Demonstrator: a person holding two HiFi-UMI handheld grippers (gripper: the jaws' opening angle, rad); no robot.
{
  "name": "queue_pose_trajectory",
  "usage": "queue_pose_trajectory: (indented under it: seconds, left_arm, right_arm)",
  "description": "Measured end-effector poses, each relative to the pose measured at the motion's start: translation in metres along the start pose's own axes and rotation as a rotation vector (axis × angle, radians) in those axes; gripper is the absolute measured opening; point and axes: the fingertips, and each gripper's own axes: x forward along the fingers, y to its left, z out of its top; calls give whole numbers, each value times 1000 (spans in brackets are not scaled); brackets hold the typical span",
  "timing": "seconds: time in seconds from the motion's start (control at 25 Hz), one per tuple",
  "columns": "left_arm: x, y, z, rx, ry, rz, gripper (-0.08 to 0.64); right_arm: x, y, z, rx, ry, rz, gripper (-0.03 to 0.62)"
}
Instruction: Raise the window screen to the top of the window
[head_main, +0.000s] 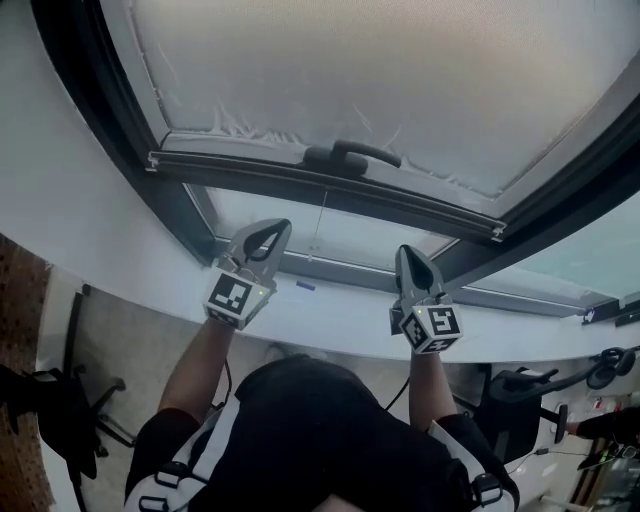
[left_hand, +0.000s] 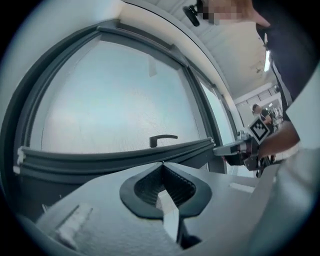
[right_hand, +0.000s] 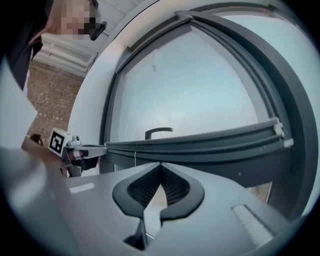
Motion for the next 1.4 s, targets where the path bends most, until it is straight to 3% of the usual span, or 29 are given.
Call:
queue_pose_trajectory:
  seconds: [0.16, 0.32, 0.44, 0.6, 0.72, 0.96, 1.2, 1.4]
  left_arm:
    - [24, 1, 7, 343, 68, -90, 6]
    - [47, -4, -4, 729, 185, -163, 88]
    - [60, 0, -15, 868, 273, -197, 123]
    - [68, 14, -18, 939, 340, -164, 123]
    - [72, 25, -22, 944, 401, -135, 123]
    - [71, 34, -27, 969, 440, -87, 126]
    - [72, 32, -29, 979, 470, -86, 123]
    - [74, 33, -33, 1038, 560, -96, 91]
  right_arm:
    - [40, 34, 14, -258, 91, 73, 117]
    - [65, 65, 32, -544, 148, 37, 132]
    - [80, 65, 26, -713, 248, 30, 186]
    - [89, 46, 7, -966, 366, 28, 213]
    - [89, 31, -2, -1068, 412, 43, 215]
    - [94, 25, -5, -1143, 404, 70, 210]
    - [92, 28, -7, -1152, 419, 83, 202]
    - [92, 25, -14, -1277, 479, 94, 188]
